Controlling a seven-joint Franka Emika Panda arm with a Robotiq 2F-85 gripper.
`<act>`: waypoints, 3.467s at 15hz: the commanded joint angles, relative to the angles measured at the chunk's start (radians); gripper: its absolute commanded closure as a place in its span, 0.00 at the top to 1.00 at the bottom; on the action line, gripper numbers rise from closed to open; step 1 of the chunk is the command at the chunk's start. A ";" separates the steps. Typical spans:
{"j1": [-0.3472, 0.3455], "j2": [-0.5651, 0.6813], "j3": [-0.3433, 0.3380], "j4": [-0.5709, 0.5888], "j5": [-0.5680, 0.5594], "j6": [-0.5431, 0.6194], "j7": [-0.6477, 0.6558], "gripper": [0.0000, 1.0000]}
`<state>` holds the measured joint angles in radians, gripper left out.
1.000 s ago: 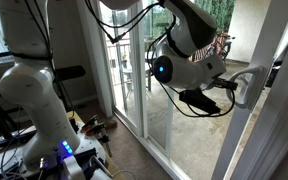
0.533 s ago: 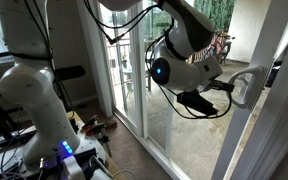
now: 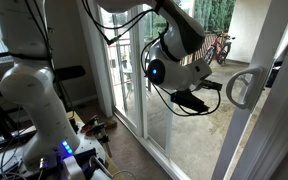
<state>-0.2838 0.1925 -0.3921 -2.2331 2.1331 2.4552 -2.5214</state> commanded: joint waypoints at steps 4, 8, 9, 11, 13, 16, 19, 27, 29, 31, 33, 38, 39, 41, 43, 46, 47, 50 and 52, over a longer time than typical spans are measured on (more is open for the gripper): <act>-0.045 0.006 -0.032 0.013 -0.013 -0.004 0.018 1.00; -0.058 0.025 -0.043 0.059 0.003 0.013 0.051 1.00; -0.059 0.030 -0.043 0.070 0.006 0.016 0.058 1.00; -0.055 0.040 -0.040 0.092 0.015 0.025 0.061 1.00; -0.046 0.044 -0.034 0.097 0.026 0.031 0.044 1.00; -0.032 0.039 -0.020 0.078 0.026 0.025 0.019 1.00; -0.027 0.042 -0.017 0.078 0.019 0.026 0.022 1.00; -0.022 0.039 -0.014 0.072 0.018 0.026 0.016 1.00; -0.021 0.037 -0.013 0.071 0.018 0.028 0.015 1.00; -0.025 0.046 -0.015 0.084 0.008 0.030 0.032 1.00; -0.033 0.062 -0.020 0.106 0.005 0.032 0.051 1.00; -0.031 0.076 -0.019 0.117 0.005 0.032 0.045 1.00; -0.027 0.076 -0.017 0.112 0.006 0.031 0.036 1.00; -0.021 0.072 -0.013 0.100 0.005 0.030 0.027 1.00; -0.015 0.059 -0.008 0.083 0.005 0.028 0.013 1.00; -0.010 0.049 -0.006 0.071 0.003 0.025 0.002 1.00; -0.009 0.046 -0.005 0.067 0.004 0.024 -0.003 1.00; -0.002 0.042 -0.001 0.060 0.006 0.028 -0.014 1.00; 0.007 0.038 0.004 0.050 0.014 0.035 -0.036 1.00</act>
<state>-0.3172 0.2670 -0.4122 -2.1262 2.1342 2.4698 -2.4928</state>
